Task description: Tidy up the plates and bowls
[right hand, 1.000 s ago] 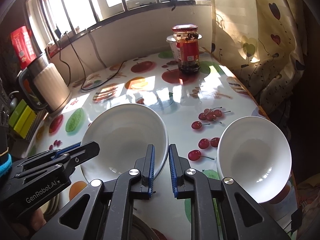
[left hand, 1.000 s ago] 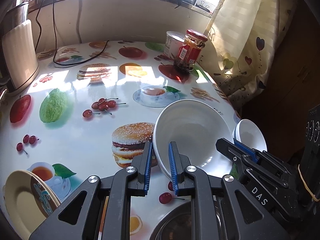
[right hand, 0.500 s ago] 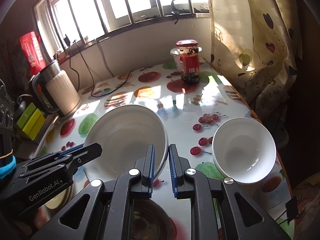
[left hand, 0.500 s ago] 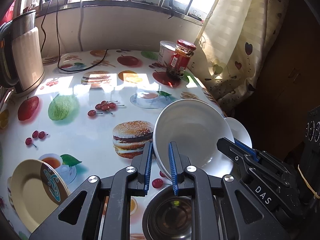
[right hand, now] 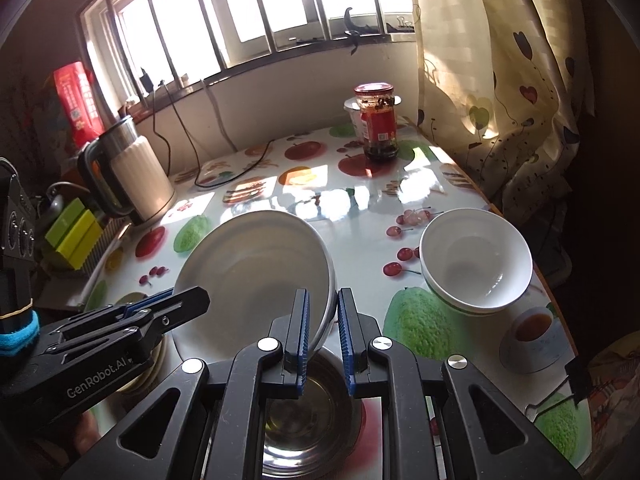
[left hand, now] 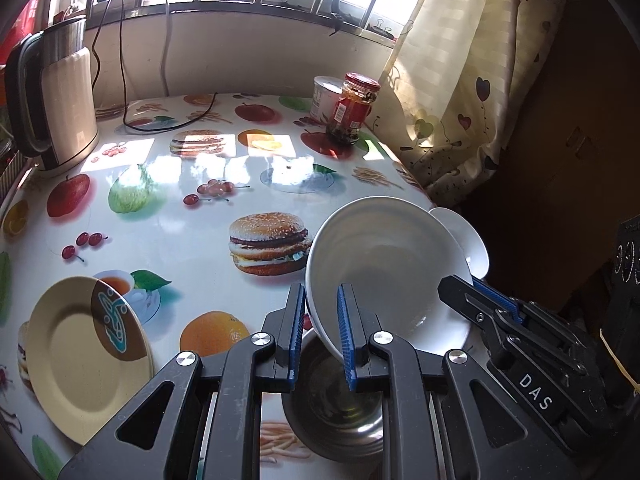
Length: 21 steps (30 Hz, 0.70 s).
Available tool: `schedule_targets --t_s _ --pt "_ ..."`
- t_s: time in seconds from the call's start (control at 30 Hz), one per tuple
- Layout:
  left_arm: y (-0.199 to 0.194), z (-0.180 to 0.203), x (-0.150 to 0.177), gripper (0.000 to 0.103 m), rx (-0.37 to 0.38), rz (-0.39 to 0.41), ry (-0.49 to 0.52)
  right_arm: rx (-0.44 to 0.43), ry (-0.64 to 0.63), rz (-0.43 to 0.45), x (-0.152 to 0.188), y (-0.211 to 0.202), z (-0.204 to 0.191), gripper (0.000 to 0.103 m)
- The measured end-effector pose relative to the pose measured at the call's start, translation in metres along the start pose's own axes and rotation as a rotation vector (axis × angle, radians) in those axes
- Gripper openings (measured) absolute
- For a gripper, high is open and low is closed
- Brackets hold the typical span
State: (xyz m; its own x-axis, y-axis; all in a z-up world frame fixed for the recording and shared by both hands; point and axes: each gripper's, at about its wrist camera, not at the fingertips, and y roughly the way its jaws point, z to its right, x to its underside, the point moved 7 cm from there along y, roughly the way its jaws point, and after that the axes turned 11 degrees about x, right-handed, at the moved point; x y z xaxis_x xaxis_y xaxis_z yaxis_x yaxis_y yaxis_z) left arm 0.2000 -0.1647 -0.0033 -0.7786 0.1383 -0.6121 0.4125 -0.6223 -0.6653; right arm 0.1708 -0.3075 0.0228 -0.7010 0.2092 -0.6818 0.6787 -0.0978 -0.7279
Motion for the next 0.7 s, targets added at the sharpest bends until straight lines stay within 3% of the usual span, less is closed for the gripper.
schedule_targets --t_s 0.7 --pt "0.004 -0.002 0.049 0.017 -0.012 -0.089 -0.026 0.006 0.027 -0.068 0.056 -0.008 0.004 0.015"
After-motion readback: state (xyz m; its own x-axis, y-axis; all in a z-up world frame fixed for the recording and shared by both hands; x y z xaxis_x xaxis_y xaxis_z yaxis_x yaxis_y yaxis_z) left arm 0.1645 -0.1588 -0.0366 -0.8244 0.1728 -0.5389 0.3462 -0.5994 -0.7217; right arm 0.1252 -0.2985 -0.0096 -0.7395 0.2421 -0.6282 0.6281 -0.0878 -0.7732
